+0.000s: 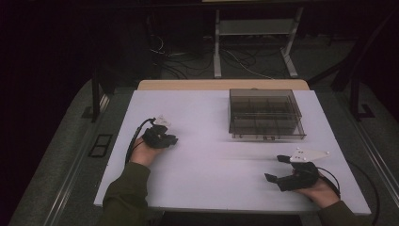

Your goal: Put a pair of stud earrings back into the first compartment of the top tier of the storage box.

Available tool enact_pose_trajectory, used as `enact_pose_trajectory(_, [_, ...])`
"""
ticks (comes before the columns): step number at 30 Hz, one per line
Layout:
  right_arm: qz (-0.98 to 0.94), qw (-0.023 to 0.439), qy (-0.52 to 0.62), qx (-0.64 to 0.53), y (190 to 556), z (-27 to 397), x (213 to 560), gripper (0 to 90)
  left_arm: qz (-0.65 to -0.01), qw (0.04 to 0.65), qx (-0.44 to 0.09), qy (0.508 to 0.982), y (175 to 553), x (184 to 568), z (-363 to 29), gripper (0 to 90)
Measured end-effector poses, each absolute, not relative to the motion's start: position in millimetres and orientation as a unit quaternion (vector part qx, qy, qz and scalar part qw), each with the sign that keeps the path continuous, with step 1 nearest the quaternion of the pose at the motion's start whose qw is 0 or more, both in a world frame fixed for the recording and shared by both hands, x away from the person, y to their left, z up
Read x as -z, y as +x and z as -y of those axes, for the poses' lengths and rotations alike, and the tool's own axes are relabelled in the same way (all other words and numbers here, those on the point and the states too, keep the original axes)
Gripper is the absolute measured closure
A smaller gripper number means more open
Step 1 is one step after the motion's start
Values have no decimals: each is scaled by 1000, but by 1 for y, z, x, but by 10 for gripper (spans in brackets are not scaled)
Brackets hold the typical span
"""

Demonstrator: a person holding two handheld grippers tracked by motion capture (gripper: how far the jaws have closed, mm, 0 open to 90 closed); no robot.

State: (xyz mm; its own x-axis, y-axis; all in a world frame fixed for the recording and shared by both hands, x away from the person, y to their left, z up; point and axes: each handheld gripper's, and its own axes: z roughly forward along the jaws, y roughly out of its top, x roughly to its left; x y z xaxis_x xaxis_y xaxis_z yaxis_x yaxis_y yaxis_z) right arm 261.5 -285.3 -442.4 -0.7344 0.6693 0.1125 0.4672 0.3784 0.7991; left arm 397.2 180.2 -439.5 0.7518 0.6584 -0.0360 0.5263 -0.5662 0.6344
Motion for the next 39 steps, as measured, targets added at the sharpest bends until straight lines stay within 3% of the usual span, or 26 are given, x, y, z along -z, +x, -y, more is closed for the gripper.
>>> enact_pose_trajectory(39, [-822,114,346,-438,262,286,443,117,-275,422,-52,863,382,398,-136,785])
